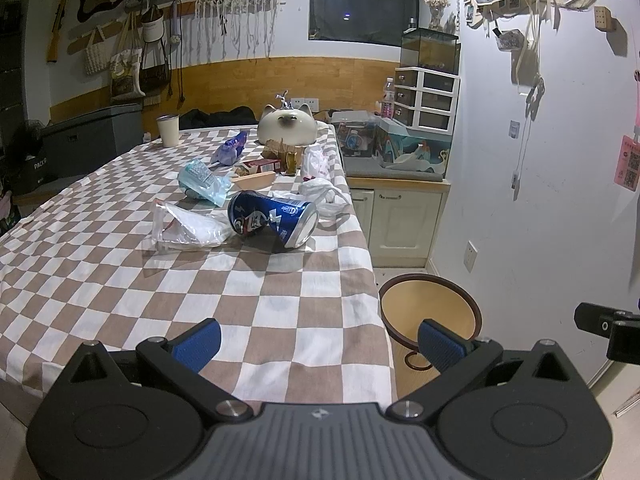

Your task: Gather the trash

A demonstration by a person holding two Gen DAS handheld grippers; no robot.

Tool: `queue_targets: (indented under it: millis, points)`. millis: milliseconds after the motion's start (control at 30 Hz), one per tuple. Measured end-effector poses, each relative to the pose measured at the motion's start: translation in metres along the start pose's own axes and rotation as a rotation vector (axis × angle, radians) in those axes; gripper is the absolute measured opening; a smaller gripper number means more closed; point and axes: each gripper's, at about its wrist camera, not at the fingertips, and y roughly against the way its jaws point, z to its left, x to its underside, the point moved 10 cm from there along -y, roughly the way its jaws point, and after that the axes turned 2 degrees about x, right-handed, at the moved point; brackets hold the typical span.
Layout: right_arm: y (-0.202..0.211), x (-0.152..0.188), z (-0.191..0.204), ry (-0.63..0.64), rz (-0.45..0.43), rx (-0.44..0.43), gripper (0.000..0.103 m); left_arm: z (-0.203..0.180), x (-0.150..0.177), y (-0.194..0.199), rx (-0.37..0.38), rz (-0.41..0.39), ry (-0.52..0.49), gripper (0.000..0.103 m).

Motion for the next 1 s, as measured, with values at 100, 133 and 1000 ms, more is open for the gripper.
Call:
queue_targets:
  millis: [100, 133, 1000]
  points:
    - [0.0, 0.0, 0.0, 0.0, 0.0, 0.0, 0.103, 0.0, 0.0, 0.0, 0.0, 0.0, 0.0, 0.103]
    - [0.0, 0.0, 0.0, 0.0, 0.0, 0.0, 0.103, 0.0, 0.0, 0.0, 0.0, 0.0, 0.0, 0.103]
    - [-0.001, -0.002, -0.001, -0.003, -0.017, -0.007, 0.103, -0.002, -0.011, -0.004, -0.002, -0.011, 0.0, 0.103]
